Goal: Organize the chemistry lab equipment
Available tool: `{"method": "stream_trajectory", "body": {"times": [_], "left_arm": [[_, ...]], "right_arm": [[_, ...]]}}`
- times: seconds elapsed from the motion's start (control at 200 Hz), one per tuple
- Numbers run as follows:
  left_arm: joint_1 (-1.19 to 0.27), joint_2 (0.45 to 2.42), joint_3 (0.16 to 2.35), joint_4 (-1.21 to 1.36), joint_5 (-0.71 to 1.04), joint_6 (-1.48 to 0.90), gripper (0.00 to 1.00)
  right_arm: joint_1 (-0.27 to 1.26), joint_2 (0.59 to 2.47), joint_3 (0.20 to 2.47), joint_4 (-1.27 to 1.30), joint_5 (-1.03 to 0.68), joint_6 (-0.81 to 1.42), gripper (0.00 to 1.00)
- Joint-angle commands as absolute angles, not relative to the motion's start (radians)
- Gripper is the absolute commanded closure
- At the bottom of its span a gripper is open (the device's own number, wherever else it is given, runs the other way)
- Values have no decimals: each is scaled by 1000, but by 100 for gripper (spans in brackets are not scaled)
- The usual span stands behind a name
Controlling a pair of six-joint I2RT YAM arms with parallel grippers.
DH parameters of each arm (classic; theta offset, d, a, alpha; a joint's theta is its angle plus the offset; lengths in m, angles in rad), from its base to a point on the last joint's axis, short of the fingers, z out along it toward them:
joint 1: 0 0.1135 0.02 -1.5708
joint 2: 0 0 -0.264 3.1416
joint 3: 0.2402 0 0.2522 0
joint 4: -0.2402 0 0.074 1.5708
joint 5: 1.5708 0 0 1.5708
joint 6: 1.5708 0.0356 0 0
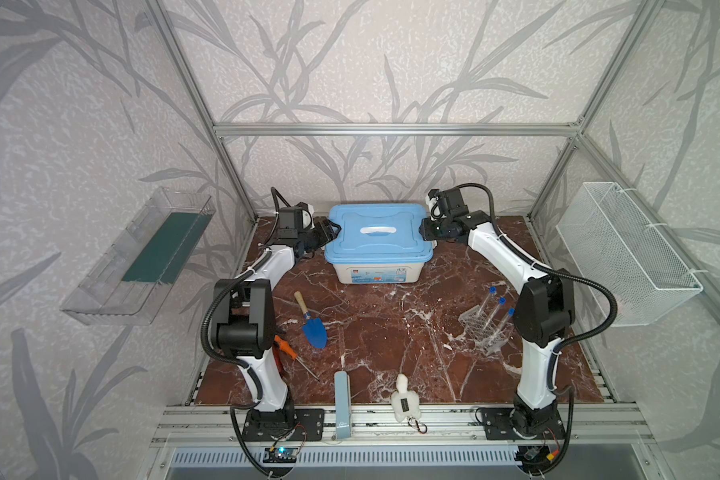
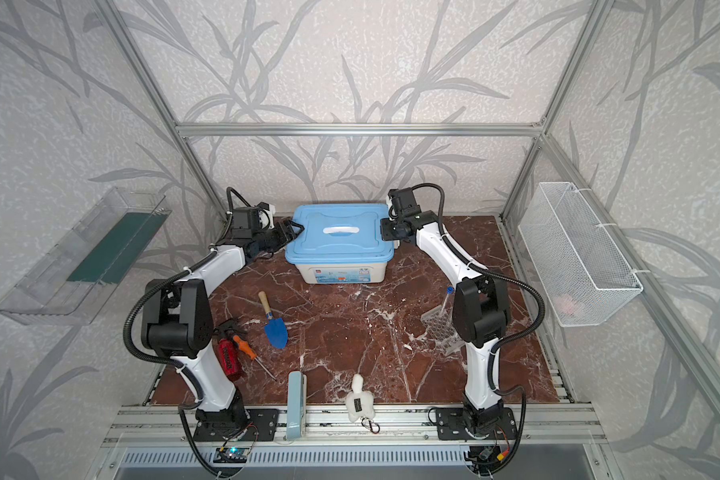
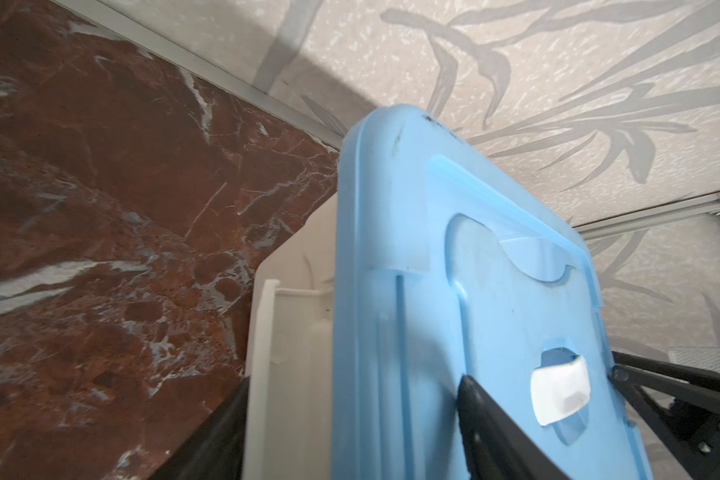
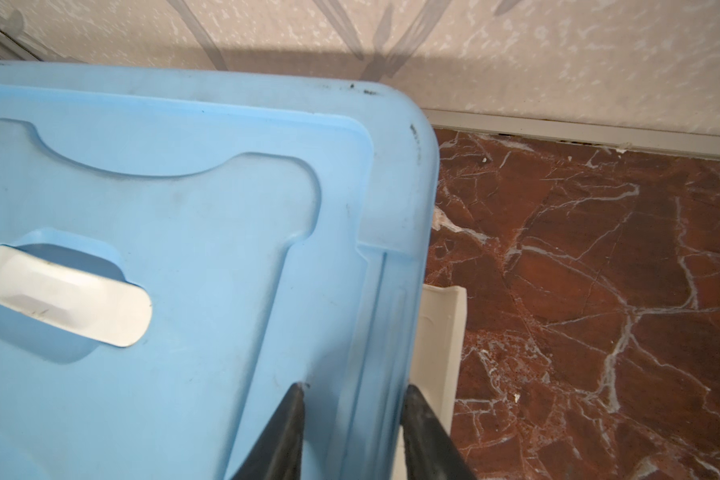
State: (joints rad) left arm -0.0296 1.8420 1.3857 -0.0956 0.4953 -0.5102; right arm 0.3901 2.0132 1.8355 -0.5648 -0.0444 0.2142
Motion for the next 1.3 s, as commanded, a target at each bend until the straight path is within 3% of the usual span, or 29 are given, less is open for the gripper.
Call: {"method": "stream_trajectory", "body": {"times": [0.0,0.07,0.28,0.555,0.795,0.875,0.9,1.02,1.294], "left_arm": [[-122,1847,1506,-376,373,-367,30],[-148,1874,1550,-456,285,-343,38],[-195,1955,1677,-677,92,-259,41],[-253,1975,1670,-700,-14,-230,52],[-244,1980,1660,-686,20,-257,52],[-244,1978,1666,-683,34,-266,52],[-244,1976,1666,-681,38,-270,53],[-244,1959,1648,-655,50,-281,52],[-241,1946,1604,-616,110,-301,52]], "right_arm": [[394,2056,1771,-788,-29,189,61],[394,2052,1786,-796,-23,185,61],[394,2060,1808,-824,-29,178,60],[368,1993,1766,-760,-126,201,56],[304,1858,1683,-652,-254,265,18],[283,1867,1686,-665,-284,270,12],[278,1875,1683,-662,-295,268,0],[260,1950,1715,-683,-431,265,1],[225,2030,1672,-473,-725,319,3]]}}
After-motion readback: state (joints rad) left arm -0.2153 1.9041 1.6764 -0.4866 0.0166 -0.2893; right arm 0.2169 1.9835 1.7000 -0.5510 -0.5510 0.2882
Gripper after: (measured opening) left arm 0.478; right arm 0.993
